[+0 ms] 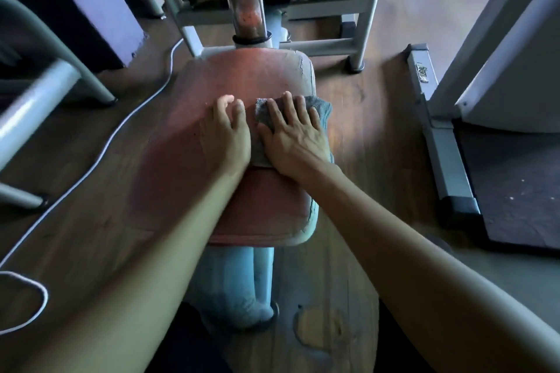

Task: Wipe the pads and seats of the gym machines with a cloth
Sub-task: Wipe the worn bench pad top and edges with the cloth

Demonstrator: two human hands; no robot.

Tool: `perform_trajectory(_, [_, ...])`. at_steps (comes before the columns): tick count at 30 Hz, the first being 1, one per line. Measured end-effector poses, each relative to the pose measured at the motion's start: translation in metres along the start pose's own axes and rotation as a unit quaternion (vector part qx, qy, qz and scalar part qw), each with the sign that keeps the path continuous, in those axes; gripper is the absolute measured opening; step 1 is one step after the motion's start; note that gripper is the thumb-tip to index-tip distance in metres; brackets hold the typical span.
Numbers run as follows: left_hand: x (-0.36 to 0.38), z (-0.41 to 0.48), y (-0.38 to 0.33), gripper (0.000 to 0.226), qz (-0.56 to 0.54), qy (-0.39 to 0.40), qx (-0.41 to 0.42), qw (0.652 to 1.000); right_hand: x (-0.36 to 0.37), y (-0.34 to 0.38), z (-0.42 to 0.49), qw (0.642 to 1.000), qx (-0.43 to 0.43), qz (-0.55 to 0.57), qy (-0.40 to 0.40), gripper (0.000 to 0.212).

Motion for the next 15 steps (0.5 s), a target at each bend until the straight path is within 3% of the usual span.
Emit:
perform_trajectory(3, [-0.001,-0.003,0.001,0.040,-0.014,0.028,0.009,0.999,-0.008,0.000,-0.045,0.998,0.012,0.048,-0.031,0.058])
perform_trajectory(7, [0.014,-0.034,-0.010,0.036,0.118,0.112,0.091,0.982,-0.015,-0.006,-0.115,0.977,0.071,0.181,-0.087,0.057])
perform_trajectory(9, [0.027,-0.056,-0.016,0.040,0.166,0.160,0.128,0.965,-0.009,-0.007,-0.155,0.943,0.109,0.297,-0.104,0.061])
perform_trajectory(12, [0.033,-0.074,-0.020,0.045,0.193,0.190,0.137,0.953,0.003,-0.003,-0.199,0.861,0.169,0.465,-0.118,0.063])
perform_trajectory(15, [0.030,-0.076,-0.023,0.046,0.219,0.183,0.155,0.946,0.013,0.000,-0.211,0.817,0.200,0.526,-0.124,0.063])
Point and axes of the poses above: each hand's wrist, its own z-axis towards the middle knuckle, its own x-axis out of the palm, y = z × x, the point moved 10 cm from there along z, towards the middle knuckle, and after that the axes turned 7 degrees about -y, right-handed, at the moved point
